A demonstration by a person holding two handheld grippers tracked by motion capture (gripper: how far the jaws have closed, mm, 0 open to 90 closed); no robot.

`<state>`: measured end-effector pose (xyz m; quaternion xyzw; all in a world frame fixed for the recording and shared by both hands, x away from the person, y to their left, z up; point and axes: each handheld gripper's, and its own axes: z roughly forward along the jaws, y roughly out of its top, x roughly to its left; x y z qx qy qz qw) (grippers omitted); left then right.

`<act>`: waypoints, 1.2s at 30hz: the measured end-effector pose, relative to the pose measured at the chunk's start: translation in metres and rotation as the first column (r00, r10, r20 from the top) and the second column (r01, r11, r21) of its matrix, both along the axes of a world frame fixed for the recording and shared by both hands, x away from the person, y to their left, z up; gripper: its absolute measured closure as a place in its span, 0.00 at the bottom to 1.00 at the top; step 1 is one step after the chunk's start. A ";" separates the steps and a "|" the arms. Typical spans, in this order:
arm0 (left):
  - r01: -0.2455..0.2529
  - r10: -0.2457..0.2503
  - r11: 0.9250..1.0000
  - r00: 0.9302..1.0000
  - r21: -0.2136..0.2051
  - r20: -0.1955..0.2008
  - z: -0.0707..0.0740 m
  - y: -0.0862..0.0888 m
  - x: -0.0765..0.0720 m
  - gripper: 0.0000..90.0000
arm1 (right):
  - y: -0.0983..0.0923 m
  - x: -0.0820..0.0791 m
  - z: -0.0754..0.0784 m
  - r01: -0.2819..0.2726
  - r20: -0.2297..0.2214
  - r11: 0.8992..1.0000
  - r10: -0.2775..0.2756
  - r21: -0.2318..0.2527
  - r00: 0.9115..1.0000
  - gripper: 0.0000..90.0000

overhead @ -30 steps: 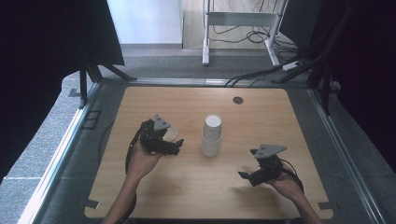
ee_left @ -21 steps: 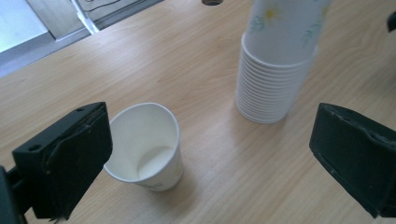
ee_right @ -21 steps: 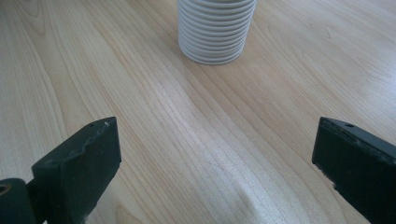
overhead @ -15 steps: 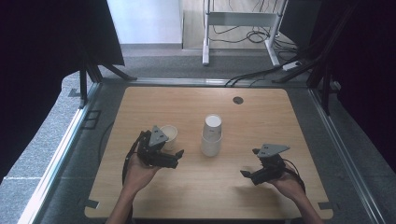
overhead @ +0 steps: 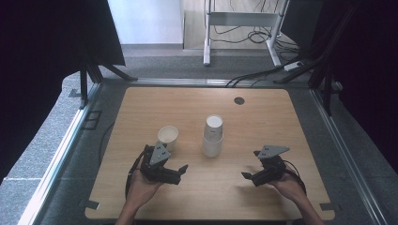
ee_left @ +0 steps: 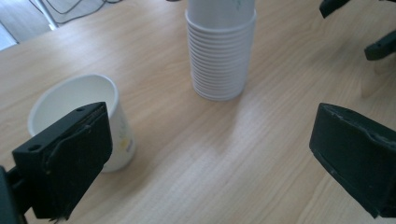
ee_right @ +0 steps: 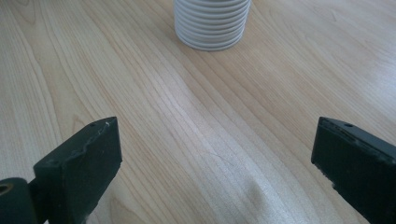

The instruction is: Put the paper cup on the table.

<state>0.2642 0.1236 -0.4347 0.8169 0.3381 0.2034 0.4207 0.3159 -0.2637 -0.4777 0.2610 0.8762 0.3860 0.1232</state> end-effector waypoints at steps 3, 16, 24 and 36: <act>0.009 -0.009 1.000 1.000 0.001 -0.013 -0.008 -0.002 -0.001 0.00 | 0.000 0.001 -0.002 0.000 -0.005 1.000 0.000 -0.003 1.000 0.02; 0.023 -0.024 1.000 0.995 -0.017 -0.099 -0.050 -0.007 0.003 0.00 | 0.003 0.004 -0.019 -0.006 -0.046 0.999 0.003 -0.049 0.999 0.00; 0.056 -0.048 0.997 0.988 0.048 -0.148 -0.070 -0.020 0.005 0.00 | 0.005 0.006 -0.034 -0.014 -0.072 0.997 0.009 -0.075 0.997 0.00; 0.072 -0.043 0.991 0.972 0.116 -0.230 -0.086 -0.035 0.010 0.00 | 0.004 0.008 -0.043 -0.007 -0.051 0.999 0.005 -0.044 0.999 0.00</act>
